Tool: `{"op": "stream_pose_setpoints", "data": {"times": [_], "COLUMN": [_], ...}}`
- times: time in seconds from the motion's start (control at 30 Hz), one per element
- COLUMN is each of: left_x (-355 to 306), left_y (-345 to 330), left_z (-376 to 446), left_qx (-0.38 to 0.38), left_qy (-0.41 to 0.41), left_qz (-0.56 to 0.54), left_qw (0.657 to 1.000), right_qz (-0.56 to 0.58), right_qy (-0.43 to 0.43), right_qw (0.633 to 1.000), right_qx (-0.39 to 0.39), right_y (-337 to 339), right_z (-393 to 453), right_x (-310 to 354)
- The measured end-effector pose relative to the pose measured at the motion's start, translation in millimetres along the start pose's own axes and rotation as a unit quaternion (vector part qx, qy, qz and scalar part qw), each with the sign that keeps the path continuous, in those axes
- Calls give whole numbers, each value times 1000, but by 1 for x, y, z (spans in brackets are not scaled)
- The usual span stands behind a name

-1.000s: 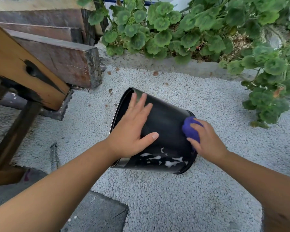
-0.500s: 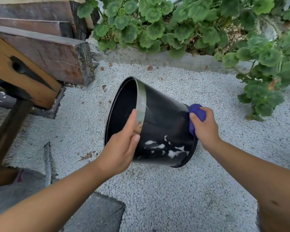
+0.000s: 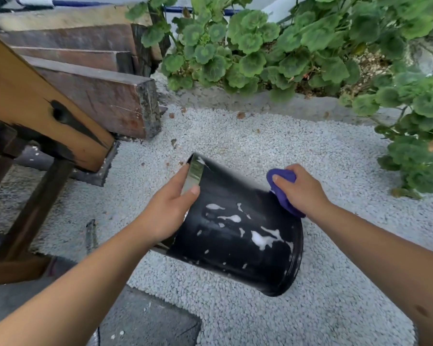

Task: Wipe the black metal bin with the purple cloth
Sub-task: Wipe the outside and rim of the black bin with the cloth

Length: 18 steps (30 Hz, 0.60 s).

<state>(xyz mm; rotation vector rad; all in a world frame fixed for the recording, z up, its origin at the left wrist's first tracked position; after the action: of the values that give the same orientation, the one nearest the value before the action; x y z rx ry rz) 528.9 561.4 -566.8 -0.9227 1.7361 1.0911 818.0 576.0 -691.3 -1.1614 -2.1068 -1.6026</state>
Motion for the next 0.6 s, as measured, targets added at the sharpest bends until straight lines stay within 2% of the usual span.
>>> {"op": "stream_pose_setpoints", "data": {"times": [0.13, 0.3, 0.43, 0.6], "left_x": [-1, -15, -18, -15], "left_y": [-16, -40, -41, -40], "left_z": [-3, -5, -4, -3], "left_qx": [21, 47, 38, 8], "left_qy": [23, 3, -33, -38], "left_qz": [-61, -33, -3, -10], "left_qw": [998, 998, 999, 999], "right_qz": [88, 144, 153, 127], "right_qy": [61, 116, 162, 191], "right_qw": [994, 981, 970, 972], "right_qx": [-36, 55, 94, 54], "right_y": [-4, -27, -20, -12], "right_z": [4, 5, -5, -35], "right_x": [55, 118, 124, 106]}}
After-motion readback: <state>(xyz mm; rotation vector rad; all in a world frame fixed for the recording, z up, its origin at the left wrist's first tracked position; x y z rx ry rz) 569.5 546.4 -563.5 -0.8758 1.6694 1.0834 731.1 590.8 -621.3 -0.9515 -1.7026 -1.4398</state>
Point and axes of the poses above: each hand's wrist, its own z-axis towards the middle knuckle, its own y-axis out of the back of the hand, x = y × z, the point moved 3 cm from there along z, towards the middle knuckle, and after that the axes turned 13 degrees about -z, right-handed, at the moved point
